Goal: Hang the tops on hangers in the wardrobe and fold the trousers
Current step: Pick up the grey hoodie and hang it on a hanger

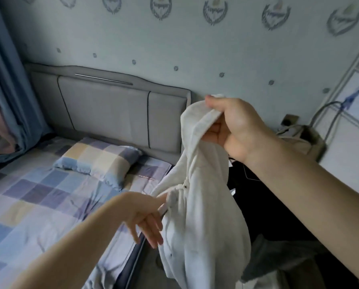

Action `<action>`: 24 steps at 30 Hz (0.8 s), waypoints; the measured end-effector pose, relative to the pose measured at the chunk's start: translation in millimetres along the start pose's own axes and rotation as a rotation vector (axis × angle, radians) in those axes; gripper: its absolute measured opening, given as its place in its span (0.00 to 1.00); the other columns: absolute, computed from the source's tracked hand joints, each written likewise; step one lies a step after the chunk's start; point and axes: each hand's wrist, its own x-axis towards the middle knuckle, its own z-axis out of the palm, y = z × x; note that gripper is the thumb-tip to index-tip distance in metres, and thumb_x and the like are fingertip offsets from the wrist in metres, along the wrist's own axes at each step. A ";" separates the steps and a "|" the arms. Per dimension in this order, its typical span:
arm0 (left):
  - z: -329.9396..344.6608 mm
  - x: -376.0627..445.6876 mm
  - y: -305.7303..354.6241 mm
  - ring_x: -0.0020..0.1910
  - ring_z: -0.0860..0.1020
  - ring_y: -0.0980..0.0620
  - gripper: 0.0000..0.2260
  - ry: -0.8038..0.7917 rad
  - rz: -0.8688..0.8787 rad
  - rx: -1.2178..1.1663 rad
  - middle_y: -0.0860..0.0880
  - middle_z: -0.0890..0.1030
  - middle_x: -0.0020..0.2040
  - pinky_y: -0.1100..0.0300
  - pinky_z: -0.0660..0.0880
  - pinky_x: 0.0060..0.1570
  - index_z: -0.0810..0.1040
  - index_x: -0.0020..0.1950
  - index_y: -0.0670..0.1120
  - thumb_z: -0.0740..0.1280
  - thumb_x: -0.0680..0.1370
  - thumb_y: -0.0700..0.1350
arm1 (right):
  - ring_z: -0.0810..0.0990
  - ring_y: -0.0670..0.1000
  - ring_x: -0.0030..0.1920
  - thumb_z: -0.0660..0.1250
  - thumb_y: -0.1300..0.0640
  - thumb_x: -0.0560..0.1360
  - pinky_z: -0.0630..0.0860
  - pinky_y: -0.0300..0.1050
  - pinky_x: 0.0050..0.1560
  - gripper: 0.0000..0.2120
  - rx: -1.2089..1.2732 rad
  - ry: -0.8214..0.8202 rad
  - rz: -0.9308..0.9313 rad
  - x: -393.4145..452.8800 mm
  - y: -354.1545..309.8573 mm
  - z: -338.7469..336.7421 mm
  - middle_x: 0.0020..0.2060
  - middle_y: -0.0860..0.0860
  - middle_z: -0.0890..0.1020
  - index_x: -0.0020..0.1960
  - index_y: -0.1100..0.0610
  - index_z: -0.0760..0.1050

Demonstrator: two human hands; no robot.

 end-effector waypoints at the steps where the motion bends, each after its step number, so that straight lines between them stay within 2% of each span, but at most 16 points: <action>1: 13.6 6.3 5.8 0.51 0.84 0.45 0.40 -0.048 0.061 -0.118 0.42 0.85 0.53 0.41 0.71 0.63 0.73 0.61 0.40 0.44 0.75 0.73 | 0.80 0.55 0.37 0.65 0.56 0.77 0.81 0.51 0.42 0.06 0.005 0.010 -0.010 -1.7 -0.5 -0.2 0.38 0.56 0.78 0.43 0.56 0.74; 4: 36.1 16.7 25.6 0.45 0.85 0.48 0.20 -0.011 0.226 -0.431 0.46 0.85 0.47 0.49 0.77 0.52 0.78 0.53 0.42 0.59 0.77 0.58 | 0.80 0.53 0.35 0.65 0.57 0.77 0.81 0.49 0.39 0.05 0.015 -0.022 -0.038 -9.3 -3.4 -5.4 0.36 0.55 0.78 0.43 0.57 0.75; 6: 35.1 17.4 36.6 0.35 0.82 0.50 0.08 0.060 0.327 -0.566 0.47 0.82 0.36 0.58 0.78 0.42 0.77 0.43 0.44 0.64 0.75 0.47 | 0.80 0.51 0.33 0.65 0.59 0.77 0.81 0.47 0.37 0.05 0.042 -0.033 -0.053 -12.7 -8.2 -18.4 0.34 0.53 0.79 0.42 0.58 0.76; 7: 31.1 14.2 40.9 0.31 0.80 0.51 0.06 0.112 0.378 -0.590 0.48 0.80 0.33 0.61 0.77 0.37 0.76 0.40 0.45 0.64 0.75 0.44 | 0.81 0.50 0.33 0.64 0.60 0.76 0.81 0.45 0.36 0.06 0.062 -0.019 -0.063 -13.6 -10.8 -28.4 0.33 0.53 0.79 0.41 0.58 0.76; 9: 15.1 3.6 45.8 0.30 0.82 0.49 0.04 0.212 0.487 -0.696 0.45 0.81 0.35 0.61 0.80 0.33 0.76 0.42 0.42 0.64 0.76 0.40 | 0.81 0.52 0.37 0.63 0.62 0.76 0.80 0.46 0.41 0.06 0.104 0.040 -0.077 -11.7 -12.7 -50.6 0.35 0.54 0.80 0.42 0.60 0.76; 10: 6.9 -2.9 49.3 0.32 0.84 0.46 0.04 0.231 0.545 -0.790 0.42 0.83 0.37 0.57 0.82 0.35 0.76 0.45 0.40 0.63 0.78 0.38 | 0.82 0.54 0.42 0.61 0.63 0.76 0.78 0.50 0.47 0.06 0.136 0.082 -0.065 -9.9 -10.3 -65.0 0.40 0.57 0.80 0.47 0.63 0.77; 12: -4.8 -20.3 57.4 0.39 0.84 0.41 0.06 0.218 0.682 -0.968 0.37 0.83 0.42 0.49 0.82 0.36 0.75 0.51 0.35 0.59 0.80 0.36 | 0.80 0.59 0.51 0.58 0.64 0.75 0.75 0.53 0.56 0.15 0.196 0.151 0.009 -8.9 3.6 -94.2 0.51 0.62 0.77 0.60 0.68 0.74; 13: -6.3 -28.8 63.0 0.42 0.83 0.42 0.08 0.211 0.738 -1.046 0.37 0.82 0.44 0.48 0.83 0.36 0.74 0.53 0.35 0.57 0.79 0.34 | 0.79 0.58 0.51 0.57 0.64 0.75 0.76 0.51 0.55 0.16 0.223 0.162 0.061 -10.8 13.1 -107.7 0.51 0.62 0.77 0.60 0.69 0.73; 14: -1.4 -37.3 71.6 0.42 0.82 0.44 0.09 0.180 0.791 -1.102 0.38 0.82 0.44 0.49 0.82 0.34 0.74 0.52 0.35 0.55 0.79 0.33 | 0.80 0.57 0.47 0.56 0.64 0.75 0.78 0.47 0.49 0.14 0.240 0.181 0.113 -14.4 23.2 -123.4 0.48 0.60 0.77 0.56 0.67 0.75; 16: 18.7 -52.2 88.5 0.35 0.83 0.46 0.11 0.126 0.882 -1.159 0.40 0.82 0.36 0.51 0.81 0.30 0.73 0.44 0.36 0.52 0.78 0.32 | 0.79 0.55 0.37 0.55 0.65 0.73 0.79 0.45 0.37 0.08 0.243 0.243 0.238 -22.6 45.5 -152.3 0.40 0.58 0.77 0.45 0.61 0.73; 18: 49.6 -62.7 106.2 0.31 0.84 0.47 0.12 0.083 0.923 -1.150 0.42 0.83 0.32 0.52 0.81 0.28 0.73 0.42 0.38 0.51 0.78 0.33 | 0.79 0.56 0.35 0.56 0.65 0.71 0.80 0.47 0.34 0.07 0.069 0.300 0.375 -32.0 66.5 -183.9 0.40 0.59 0.77 0.45 0.61 0.72; 20: 83.2 -70.0 124.3 0.32 0.84 0.47 0.12 0.028 0.928 -1.061 0.43 0.83 0.34 0.53 0.80 0.29 0.74 0.43 0.39 0.52 0.78 0.35 | 0.80 0.57 0.38 0.60 0.63 0.74 0.81 0.53 0.37 0.10 -0.288 0.266 0.536 -43.8 86.1 -215.5 0.43 0.60 0.79 0.52 0.64 0.75; 22: 117.4 -74.7 141.7 0.36 0.84 0.47 0.11 -0.059 0.912 -0.895 0.43 0.83 0.38 0.53 0.81 0.33 0.75 0.46 0.42 0.53 0.78 0.38 | 0.81 0.54 0.38 0.65 0.54 0.75 0.82 0.55 0.44 0.14 -0.630 0.059 0.692 -59.5 102.0 -234.5 0.42 0.57 0.81 0.56 0.62 0.77; 24: 150.5 -74.7 160.6 0.37 0.83 0.48 0.09 -0.139 0.872 -0.797 0.44 0.81 0.38 0.52 0.81 0.41 0.74 0.45 0.43 0.54 0.78 0.40 | 0.83 0.52 0.44 0.68 0.37 0.71 0.81 0.52 0.51 0.28 -0.729 -0.175 0.804 -74.8 116.6 -242.5 0.47 0.53 0.84 0.58 0.58 0.78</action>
